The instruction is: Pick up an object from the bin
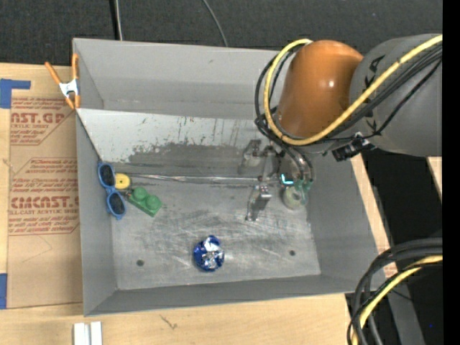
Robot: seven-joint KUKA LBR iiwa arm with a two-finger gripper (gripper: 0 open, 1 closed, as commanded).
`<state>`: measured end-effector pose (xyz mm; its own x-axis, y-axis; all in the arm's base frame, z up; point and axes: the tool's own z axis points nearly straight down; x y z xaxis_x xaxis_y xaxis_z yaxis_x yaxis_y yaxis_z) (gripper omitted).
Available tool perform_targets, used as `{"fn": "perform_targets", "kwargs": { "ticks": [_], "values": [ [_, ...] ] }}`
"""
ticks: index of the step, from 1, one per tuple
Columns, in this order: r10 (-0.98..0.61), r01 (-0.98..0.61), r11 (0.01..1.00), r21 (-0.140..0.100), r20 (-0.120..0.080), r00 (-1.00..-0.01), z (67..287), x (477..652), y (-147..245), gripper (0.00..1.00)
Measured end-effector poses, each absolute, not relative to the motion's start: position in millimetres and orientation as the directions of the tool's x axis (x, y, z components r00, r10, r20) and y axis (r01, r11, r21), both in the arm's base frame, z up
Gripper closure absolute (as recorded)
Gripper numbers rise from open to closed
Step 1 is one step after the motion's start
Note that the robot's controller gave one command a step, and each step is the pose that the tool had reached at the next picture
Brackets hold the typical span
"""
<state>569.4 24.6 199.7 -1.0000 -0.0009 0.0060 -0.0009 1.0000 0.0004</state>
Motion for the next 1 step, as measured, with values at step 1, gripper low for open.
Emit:
{"fn": "perform_targets", "kwargs": {
  "ticks": [1],
  "values": [
    [-0.016,-0.016,1.000,0.003,-0.007,-1.000,80.5,530.1,95.1,0.00]
  ]
}}
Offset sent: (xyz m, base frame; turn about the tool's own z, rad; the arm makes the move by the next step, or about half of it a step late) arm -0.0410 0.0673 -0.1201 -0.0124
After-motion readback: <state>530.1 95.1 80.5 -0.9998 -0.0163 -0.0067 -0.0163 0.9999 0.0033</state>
